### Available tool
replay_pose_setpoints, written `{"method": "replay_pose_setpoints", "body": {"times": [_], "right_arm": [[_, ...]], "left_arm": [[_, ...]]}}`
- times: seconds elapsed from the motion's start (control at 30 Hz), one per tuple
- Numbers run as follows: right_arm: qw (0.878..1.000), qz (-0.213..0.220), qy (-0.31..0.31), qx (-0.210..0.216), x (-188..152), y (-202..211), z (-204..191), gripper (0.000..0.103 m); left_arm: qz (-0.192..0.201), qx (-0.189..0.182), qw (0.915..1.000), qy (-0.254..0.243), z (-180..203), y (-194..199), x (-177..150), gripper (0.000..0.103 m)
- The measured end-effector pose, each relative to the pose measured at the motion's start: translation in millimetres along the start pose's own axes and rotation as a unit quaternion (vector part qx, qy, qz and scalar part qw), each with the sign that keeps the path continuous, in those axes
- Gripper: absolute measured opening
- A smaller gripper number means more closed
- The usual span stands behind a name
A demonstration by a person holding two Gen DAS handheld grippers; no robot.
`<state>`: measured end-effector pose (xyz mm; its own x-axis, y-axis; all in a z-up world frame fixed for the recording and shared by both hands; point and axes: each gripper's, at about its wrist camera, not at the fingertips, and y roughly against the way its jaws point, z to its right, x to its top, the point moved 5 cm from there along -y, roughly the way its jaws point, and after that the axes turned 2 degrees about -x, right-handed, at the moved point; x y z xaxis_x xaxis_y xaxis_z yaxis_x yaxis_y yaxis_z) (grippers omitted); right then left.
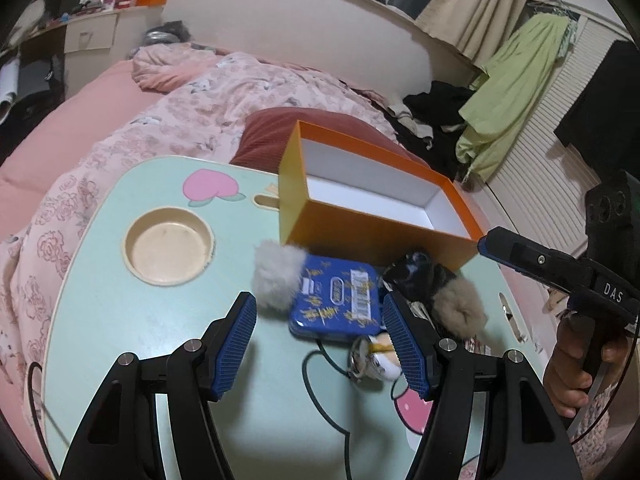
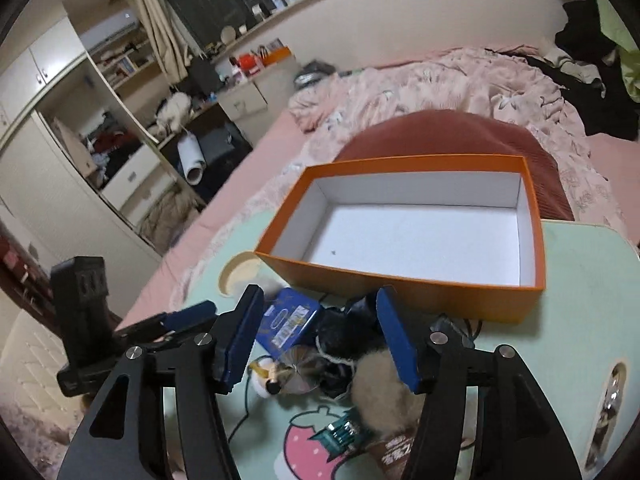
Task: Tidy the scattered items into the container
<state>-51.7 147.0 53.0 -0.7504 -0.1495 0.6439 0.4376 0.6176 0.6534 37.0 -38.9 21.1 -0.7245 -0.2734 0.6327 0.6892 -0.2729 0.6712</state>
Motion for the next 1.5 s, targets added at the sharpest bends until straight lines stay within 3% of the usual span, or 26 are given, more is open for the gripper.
{"method": "replay_pose_setpoints", "body": {"times": [0.43, 0.6, 0.8, 0.87, 0.93, 1.0, 1.07, 1.5], "right_arm": [[0.999, 0.024, 0.012, -0.022, -71.9, 27.0, -11.0, 0.060], [0.993, 0.027, 0.058, -0.102, -106.8, 33.4, -12.3, 0.060], [0.984, 0.027, 0.031, -0.172, -129.8, 30.2, 8.7, 0.060], [0.983, 0.007, 0.014, -0.182, -131.7, 23.3, 17.1, 0.060], [0.981, 0.005, 0.019, -0.195, -129.1, 18.7, 23.0, 0.068], [0.971, -0.007, 0.040, -0.236, -129.8, 11.5, 26.2, 0.089], [0.966, -0.018, 0.058, -0.251, -130.8, 3.2, 27.0, 0.103], [0.968, -0.019, 0.057, -0.244, -131.4, 2.3, 30.5, 0.103]], "left_arm": [[-0.011, -0.008, 0.9972, -0.074, 22.9, 21.4, -53.9, 0.079], [-0.020, 0.013, 0.9941, -0.106, 28.9, 17.4, -72.3, 0.082], [-0.046, 0.049, 0.9898, -0.125, 31.5, -6.4, -74.5, 0.082], [-0.050, 0.070, 0.9855, -0.146, 34.6, -15.7, -75.8, 0.089], [-0.057, 0.088, 0.9797, -0.171, 39.3, -24.2, -78.7, 0.103], [-0.062, 0.085, 0.9778, -0.181, 42.7, -28.2, -80.3, 0.103], [-0.061, 0.085, 0.9777, -0.182, 44.3, -27.6, -81.2, 0.103], [-0.053, 0.083, 0.9789, -0.179, 44.7, -26.5, -82.2, 0.103]]}}
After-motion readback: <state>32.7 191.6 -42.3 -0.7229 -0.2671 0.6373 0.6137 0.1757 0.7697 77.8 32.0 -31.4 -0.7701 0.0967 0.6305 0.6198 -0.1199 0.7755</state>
